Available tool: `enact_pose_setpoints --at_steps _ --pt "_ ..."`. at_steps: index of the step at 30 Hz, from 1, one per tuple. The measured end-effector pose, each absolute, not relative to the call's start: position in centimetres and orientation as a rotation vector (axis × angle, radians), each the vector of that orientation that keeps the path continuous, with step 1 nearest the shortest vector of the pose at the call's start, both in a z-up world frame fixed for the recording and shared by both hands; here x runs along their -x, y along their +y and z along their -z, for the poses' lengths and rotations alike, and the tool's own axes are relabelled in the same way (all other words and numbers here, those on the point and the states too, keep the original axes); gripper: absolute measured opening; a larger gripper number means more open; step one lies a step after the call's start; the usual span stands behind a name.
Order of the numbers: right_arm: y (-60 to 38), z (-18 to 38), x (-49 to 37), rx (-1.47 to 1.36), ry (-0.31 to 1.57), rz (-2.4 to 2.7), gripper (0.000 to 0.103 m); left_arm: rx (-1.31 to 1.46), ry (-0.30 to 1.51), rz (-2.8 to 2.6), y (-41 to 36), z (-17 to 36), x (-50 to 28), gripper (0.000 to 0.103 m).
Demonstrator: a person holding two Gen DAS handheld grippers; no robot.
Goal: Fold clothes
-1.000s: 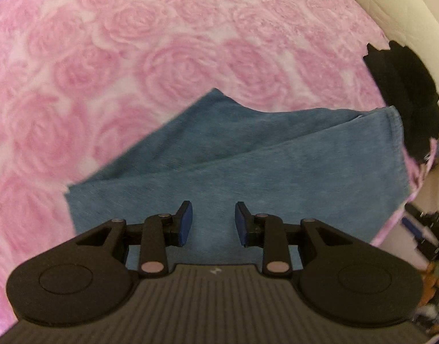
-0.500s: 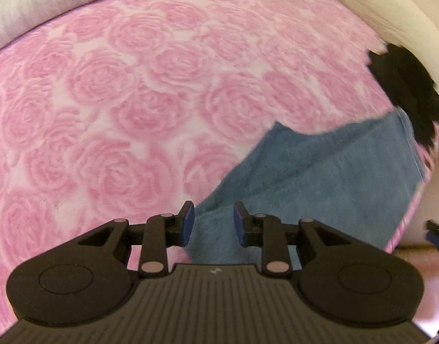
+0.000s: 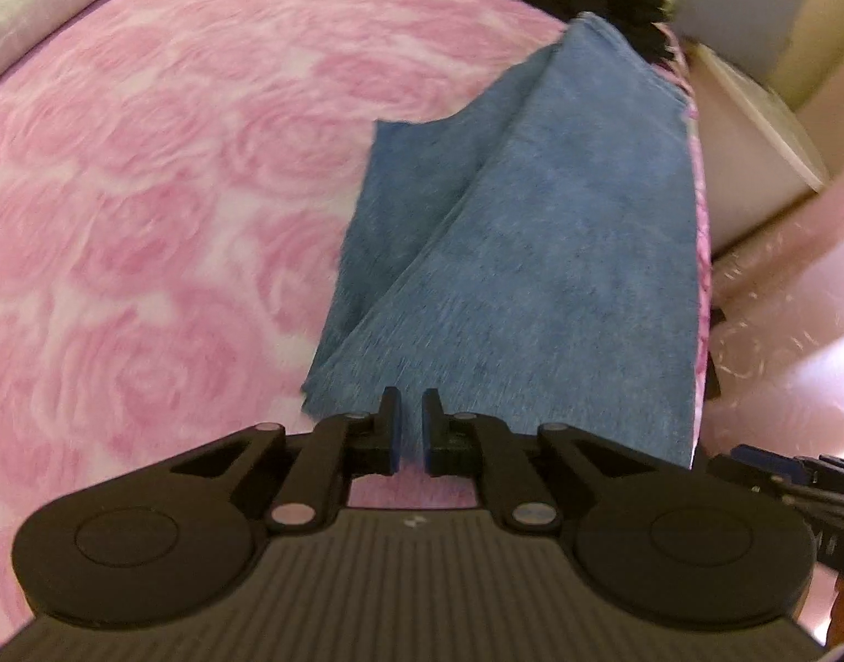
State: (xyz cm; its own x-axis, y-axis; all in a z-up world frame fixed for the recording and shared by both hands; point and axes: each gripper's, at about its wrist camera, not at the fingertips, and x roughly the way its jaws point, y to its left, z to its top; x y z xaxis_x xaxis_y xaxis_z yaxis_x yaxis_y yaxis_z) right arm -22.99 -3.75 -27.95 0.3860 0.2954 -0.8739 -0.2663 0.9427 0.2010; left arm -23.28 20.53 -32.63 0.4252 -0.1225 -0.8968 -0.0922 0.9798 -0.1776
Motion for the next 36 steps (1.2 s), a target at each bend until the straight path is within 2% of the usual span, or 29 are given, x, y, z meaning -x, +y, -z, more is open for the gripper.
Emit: enact_pose_setpoints --at_steps 6,13,23,30,36 --pt "-1.0 33.2 23.1 -0.057 1.188 -0.309 0.030 0.072 1.220 0.045 19.7 36.2 21.9 0.003" --pt "-1.2 30.2 23.8 -0.098 1.125 -0.245 0.030 0.014 1.234 0.003 19.0 34.6 23.1 0.004" --pt "-1.3 31.9 24.1 -0.104 1.158 -0.231 0.030 -0.028 1.217 0.015 19.7 35.9 24.0 0.005" --pt "-2.8 28.9 25.8 -0.139 1.160 -0.250 0.030 0.246 1.205 -0.042 22.7 33.2 27.9 0.005" --pt "-2.9 27.7 25.0 -0.027 1.179 -0.322 0.030 0.462 1.224 -0.163 24.2 33.1 31.5 0.005"
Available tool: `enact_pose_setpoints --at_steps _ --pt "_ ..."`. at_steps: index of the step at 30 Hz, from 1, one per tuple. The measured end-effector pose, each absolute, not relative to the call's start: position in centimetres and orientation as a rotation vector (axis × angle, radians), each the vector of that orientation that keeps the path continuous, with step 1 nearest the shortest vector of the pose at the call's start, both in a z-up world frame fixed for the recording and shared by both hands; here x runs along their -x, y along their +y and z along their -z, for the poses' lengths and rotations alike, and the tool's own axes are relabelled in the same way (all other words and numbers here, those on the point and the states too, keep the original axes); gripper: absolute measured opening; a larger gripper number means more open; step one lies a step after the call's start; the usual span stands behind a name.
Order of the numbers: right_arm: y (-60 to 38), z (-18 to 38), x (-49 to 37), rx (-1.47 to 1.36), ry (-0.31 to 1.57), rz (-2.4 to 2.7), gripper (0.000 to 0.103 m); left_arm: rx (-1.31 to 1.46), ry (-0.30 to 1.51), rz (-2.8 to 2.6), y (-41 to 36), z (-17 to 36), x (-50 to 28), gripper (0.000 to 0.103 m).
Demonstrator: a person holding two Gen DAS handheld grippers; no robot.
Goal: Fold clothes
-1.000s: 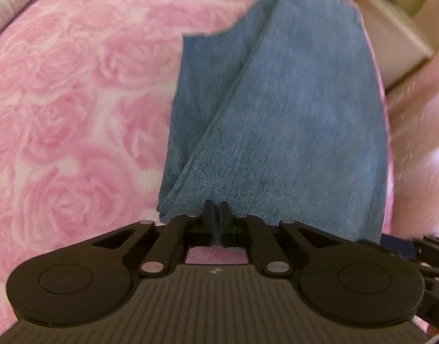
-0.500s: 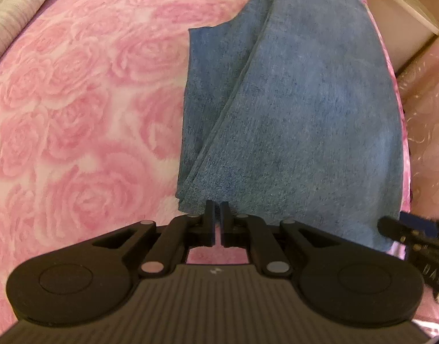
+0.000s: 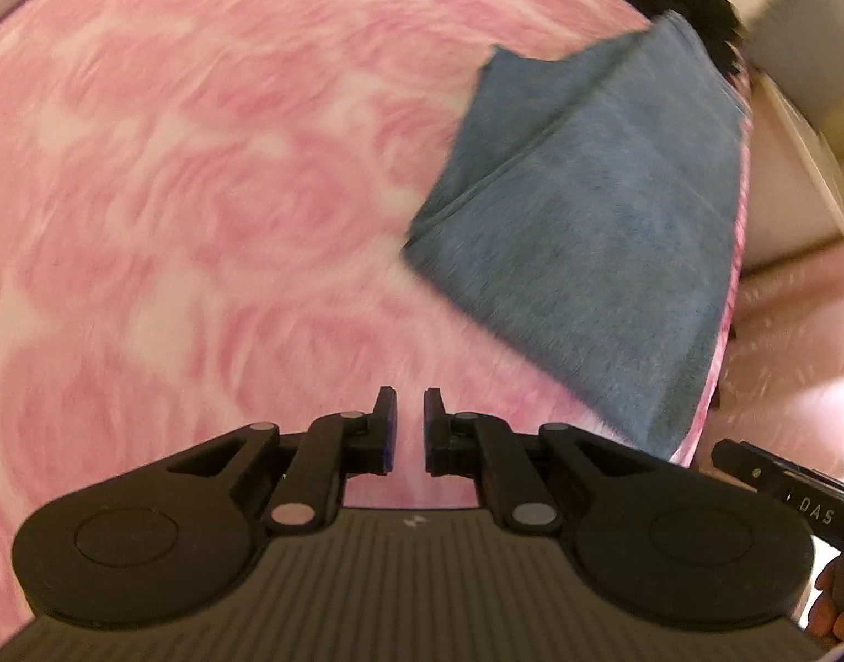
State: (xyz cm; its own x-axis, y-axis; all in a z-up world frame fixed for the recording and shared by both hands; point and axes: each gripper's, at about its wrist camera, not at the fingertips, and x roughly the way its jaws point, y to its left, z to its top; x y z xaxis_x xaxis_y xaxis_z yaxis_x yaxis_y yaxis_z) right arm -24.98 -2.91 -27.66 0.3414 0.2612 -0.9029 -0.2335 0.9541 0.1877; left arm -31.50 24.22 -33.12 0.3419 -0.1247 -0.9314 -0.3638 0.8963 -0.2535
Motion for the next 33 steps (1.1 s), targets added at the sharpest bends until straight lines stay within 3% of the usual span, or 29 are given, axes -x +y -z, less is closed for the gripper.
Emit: enact_pose_setpoints --at_steps 16,19,27,33 --pt "-1.0 28.4 21.4 0.338 1.104 -0.620 0.030 0.651 1.151 -0.262 24.4 32.9 29.2 0.008" --pt "-3.1 28.7 20.2 0.113 1.190 -0.525 0.030 0.748 1.147 -0.244 24.5 33.4 29.2 0.009" --pt "-10.9 34.3 23.2 -1.074 1.367 -0.202 0.030 0.948 1.120 -0.185 27.6 35.3 29.7 0.020" --pt "-11.7 37.2 26.8 -1.319 1.284 -0.050 0.038 1.022 1.071 -0.174 28.8 36.8 29.4 0.021"
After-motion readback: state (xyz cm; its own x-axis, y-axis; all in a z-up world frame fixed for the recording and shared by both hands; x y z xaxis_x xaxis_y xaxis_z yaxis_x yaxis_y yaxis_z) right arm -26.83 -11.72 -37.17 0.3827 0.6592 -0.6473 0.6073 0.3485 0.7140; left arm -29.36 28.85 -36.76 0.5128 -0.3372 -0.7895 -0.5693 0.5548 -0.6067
